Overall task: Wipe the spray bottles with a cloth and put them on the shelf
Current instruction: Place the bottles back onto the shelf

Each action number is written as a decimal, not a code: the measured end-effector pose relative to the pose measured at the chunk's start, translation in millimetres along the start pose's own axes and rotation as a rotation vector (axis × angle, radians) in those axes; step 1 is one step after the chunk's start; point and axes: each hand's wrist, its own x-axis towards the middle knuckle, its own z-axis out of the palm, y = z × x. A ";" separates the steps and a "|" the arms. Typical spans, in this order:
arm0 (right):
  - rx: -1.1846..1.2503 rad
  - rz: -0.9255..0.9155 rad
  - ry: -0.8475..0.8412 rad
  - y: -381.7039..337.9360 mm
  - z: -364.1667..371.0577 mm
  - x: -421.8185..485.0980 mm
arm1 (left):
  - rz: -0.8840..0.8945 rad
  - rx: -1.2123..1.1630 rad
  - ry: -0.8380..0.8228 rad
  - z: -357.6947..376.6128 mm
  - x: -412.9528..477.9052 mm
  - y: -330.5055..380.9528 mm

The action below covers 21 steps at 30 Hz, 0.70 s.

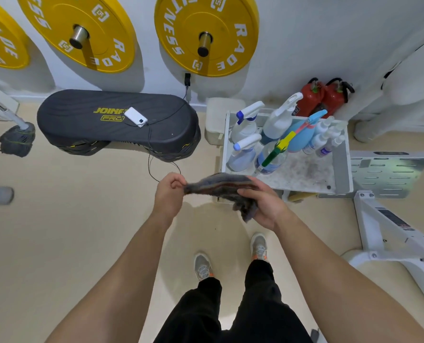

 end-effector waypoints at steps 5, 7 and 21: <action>-0.519 0.042 -0.091 -11.5 31.1 14.6 | 0.017 0.314 -0.274 -0.2 3.6 1.5; -0.593 0.040 -0.165 -14.5 39.2 19.7 | 0.029 0.218 -0.488 5.6 7.8 12.8; -0.077 -0.085 0.562 25.4 -3.3 82.0 | -0.154 -0.113 -0.436 37.7 77.3 14.2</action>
